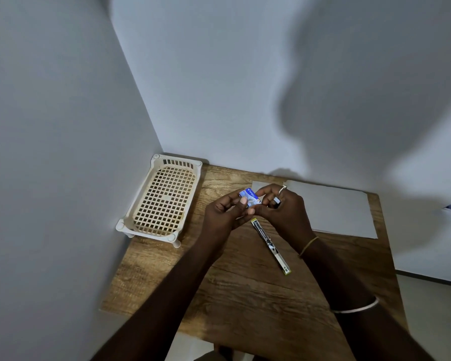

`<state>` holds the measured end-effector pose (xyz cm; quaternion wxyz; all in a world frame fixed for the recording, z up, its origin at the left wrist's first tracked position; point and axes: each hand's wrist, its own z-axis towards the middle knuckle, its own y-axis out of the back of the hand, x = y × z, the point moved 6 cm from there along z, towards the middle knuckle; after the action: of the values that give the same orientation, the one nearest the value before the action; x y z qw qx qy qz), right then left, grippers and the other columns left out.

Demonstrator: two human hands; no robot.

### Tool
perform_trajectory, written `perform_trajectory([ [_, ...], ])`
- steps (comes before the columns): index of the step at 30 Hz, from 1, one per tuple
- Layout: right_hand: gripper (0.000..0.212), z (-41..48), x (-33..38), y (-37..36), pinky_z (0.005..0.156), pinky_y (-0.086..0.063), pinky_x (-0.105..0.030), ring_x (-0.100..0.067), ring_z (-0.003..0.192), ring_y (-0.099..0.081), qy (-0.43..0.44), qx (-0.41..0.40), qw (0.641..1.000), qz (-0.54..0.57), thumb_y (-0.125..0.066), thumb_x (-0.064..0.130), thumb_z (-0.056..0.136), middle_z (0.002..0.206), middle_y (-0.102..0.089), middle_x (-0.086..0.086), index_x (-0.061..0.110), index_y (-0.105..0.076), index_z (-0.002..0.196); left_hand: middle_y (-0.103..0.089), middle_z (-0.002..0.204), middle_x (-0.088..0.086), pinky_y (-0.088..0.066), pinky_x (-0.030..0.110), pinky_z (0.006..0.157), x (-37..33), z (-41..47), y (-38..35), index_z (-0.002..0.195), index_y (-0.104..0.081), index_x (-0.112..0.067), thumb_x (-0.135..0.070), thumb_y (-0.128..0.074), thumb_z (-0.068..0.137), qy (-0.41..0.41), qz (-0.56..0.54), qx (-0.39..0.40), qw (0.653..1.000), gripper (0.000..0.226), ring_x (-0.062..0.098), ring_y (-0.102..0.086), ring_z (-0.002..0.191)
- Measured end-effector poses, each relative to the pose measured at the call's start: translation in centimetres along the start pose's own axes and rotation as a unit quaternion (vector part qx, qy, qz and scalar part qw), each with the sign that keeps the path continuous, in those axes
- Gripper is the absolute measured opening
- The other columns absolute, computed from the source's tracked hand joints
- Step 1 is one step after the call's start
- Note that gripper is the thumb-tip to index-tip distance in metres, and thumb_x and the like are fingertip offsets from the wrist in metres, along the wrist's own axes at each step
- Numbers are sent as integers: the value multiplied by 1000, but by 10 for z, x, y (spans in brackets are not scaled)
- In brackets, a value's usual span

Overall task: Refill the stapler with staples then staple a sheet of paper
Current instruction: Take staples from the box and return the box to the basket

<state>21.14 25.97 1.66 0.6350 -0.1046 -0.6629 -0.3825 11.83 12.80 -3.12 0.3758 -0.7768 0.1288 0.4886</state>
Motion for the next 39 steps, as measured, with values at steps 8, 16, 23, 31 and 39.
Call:
perform_trajectory([
  [8,26,3,-12,-20,57,-42,-7,2,60,-58,-11,-1,1000,-19,-94,27,65,65,-65,7,19,-74,79,-78,101,20,-62,33,76,6,-1,25,110,-66,-2,-18,-78,84,19,-59,-67,996,33,25,-78,87],
  [16,29,21,-10,-89,58,-47,-16,-6,64,-63,-5,51,998,-43,-91,34,70,66,-65,5,21,-79,93,-78,98,21,-63,38,79,-18,2,91,105,-70,-5,-10,-80,87,-26,4,-185,982,21,30,-78,85],
  [23,23,45,-4,-172,61,-44,-29,-10,67,-59,19,115,985,-125,-83,37,73,71,-64,8,20,-76,88,-79,102,5,-55,35,85,-59,-2,157,105,-79,-17,-30,-67,96,-57,408,-305,859,21,17,-72,92],
  [31,27,48,-12,-230,74,-50,-30,-21,99,-68,-16,204,953,-224,-74,44,79,109,-73,1,31,-72,102,-77,105,13,-48,31,81,-75,5,194,105,-80,-10,-16,-62,94,0,609,-261,749,22,28,-71,99],
  [39,30,44,-13,-249,81,-55,-39,-30,101,-68,-8,235,916,-324,-66,40,86,108,-72,-7,19,-70,106,-74,113,6,-56,36,84,-64,7,200,112,-76,-17,-25,-59,91,88,680,-239,688,28,26,-70,105],
])
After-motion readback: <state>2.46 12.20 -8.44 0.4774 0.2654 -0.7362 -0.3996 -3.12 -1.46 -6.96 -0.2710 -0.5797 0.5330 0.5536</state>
